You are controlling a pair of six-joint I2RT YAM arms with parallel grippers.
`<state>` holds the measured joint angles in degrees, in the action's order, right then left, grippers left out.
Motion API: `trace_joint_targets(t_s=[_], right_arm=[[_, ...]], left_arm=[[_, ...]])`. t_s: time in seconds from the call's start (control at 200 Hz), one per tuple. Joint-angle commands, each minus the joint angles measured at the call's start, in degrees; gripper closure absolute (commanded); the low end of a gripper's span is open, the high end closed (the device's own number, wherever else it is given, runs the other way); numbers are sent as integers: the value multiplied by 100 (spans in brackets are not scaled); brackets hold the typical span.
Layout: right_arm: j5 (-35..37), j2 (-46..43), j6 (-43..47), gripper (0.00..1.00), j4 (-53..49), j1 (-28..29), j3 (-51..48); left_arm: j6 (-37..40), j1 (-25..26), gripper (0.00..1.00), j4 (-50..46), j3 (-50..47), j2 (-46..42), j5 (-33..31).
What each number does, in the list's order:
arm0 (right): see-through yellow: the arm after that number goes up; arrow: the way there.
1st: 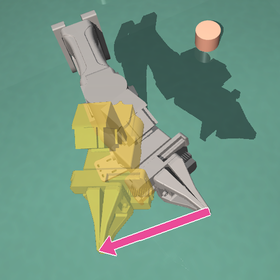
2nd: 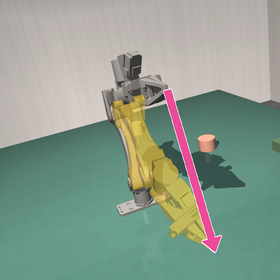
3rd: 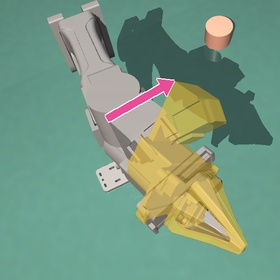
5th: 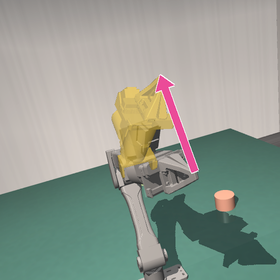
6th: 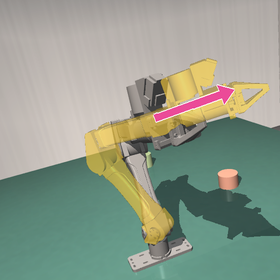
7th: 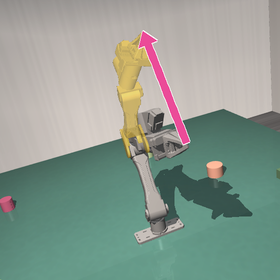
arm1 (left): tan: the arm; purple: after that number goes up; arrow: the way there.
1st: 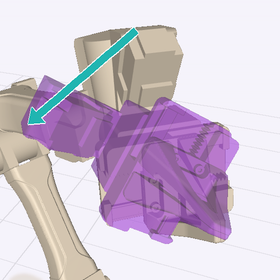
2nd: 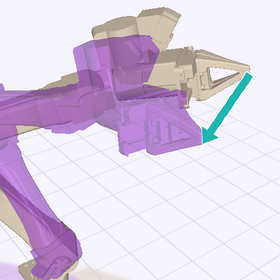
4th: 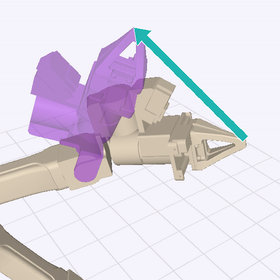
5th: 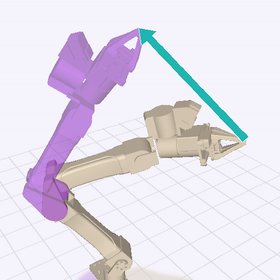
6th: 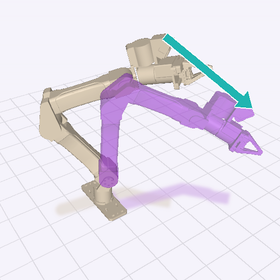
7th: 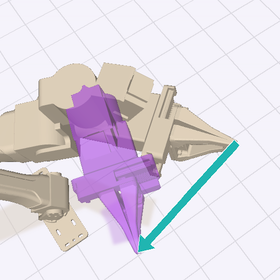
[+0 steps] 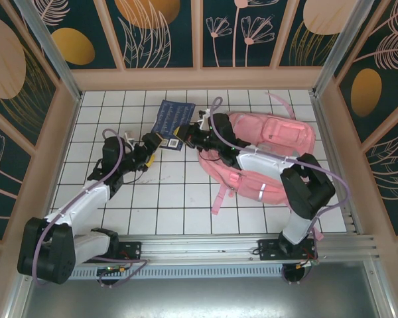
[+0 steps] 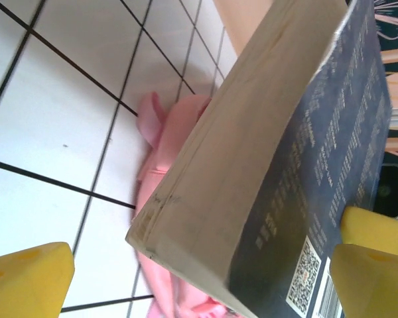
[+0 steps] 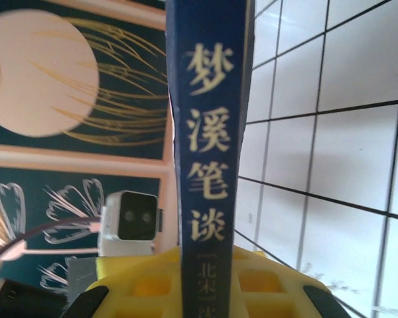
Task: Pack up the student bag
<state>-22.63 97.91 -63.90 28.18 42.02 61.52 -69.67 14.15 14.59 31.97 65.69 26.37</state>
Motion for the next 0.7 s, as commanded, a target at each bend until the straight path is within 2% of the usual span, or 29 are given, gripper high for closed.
trace_joint_targets(t_s=[0.0,0.18,0.335,0.425,0.566,0.696], right_arm=[[901,-458,-469,100,1204,151,-230],[1190,-536,-844,100,1811,318,-501],[1507,-517,-948,100,2044,523,-596],[1590,-477,-953,100,2183,600,-616],[1797,-484,-949,100,2319,680,-735],[2008,-502,-941,100,2333,745,-838]], left_arm=[[-591,-10,1,863,-85,-238,133],[-1245,-9,3,1986,-485,-233,-59],[-1704,30,13,2978,-517,76,-173],[-1726,78,25,3089,-370,150,-308],[-1682,132,53,3059,-260,170,-497],[-1686,140,71,3059,-294,176,-627]])
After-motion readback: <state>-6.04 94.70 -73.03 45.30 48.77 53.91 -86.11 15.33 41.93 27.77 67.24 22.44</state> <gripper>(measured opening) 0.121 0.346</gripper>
